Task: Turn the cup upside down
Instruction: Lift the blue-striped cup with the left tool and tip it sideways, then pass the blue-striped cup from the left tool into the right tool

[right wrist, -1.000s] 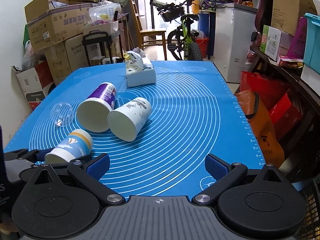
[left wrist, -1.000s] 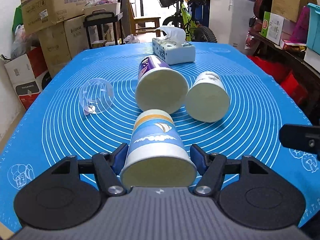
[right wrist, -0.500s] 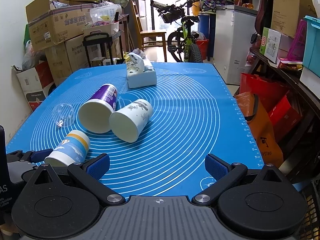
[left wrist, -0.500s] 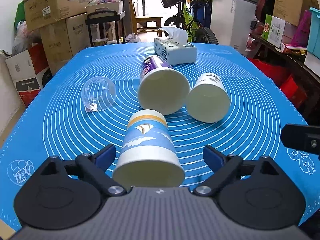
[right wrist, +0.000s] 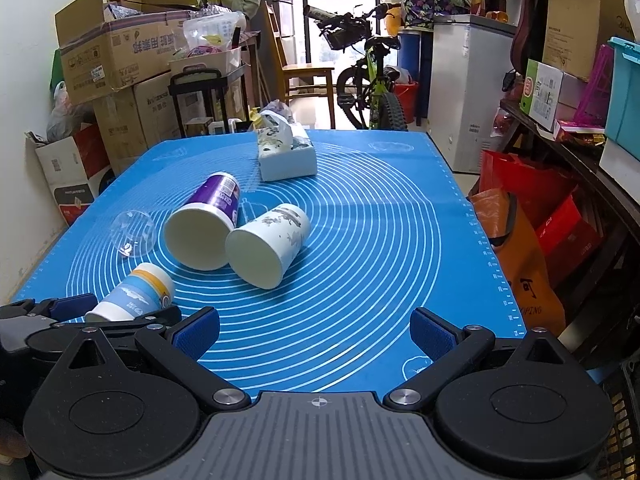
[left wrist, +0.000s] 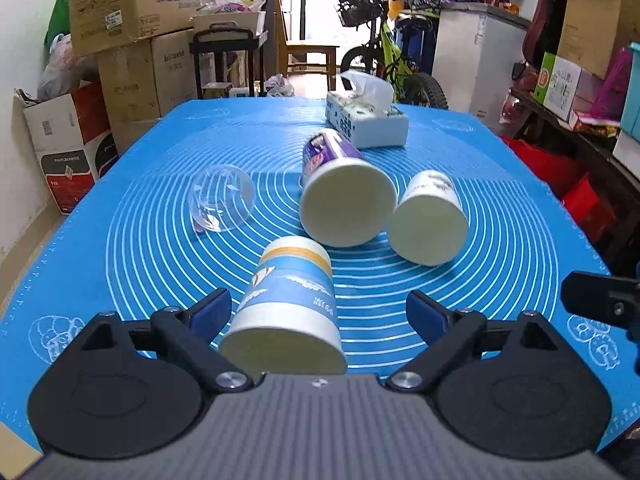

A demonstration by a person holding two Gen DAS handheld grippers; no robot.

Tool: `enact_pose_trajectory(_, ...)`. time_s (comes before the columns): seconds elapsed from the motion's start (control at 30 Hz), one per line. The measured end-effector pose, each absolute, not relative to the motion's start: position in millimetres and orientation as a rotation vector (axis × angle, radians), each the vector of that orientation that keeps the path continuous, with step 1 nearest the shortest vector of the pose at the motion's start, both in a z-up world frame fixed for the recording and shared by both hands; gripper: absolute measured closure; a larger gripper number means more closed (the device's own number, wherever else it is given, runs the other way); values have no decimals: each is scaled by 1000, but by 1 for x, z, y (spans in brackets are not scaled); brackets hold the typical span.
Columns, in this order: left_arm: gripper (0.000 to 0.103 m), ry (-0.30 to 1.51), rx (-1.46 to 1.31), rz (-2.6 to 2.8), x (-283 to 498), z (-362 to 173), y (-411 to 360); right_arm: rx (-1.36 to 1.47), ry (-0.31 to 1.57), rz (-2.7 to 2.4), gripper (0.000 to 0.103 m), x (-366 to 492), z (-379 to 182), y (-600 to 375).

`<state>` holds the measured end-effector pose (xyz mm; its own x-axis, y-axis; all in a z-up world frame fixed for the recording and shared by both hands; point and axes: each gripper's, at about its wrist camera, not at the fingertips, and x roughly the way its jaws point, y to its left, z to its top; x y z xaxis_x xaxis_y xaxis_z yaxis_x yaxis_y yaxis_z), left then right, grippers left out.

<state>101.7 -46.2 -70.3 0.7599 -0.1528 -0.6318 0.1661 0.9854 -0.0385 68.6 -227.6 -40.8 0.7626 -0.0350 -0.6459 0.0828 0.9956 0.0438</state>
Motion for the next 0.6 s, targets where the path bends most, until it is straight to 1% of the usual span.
enact_pose_trajectory(0.17, 10, 606, 0, -148, 89, -47, -29, 66, 686, -49, 2, 70, -31, -223)
enact_pose_trajectory(0.33, 9, 569, -42, -93, 88, -28, -4, 72, 702, 6, 2, 81, -20, -212)
enact_pose_trajectory(0.6, 8, 559, -84, 69, 110, -24, 49, 86, 778, 123, 6, 115, -18, -164)
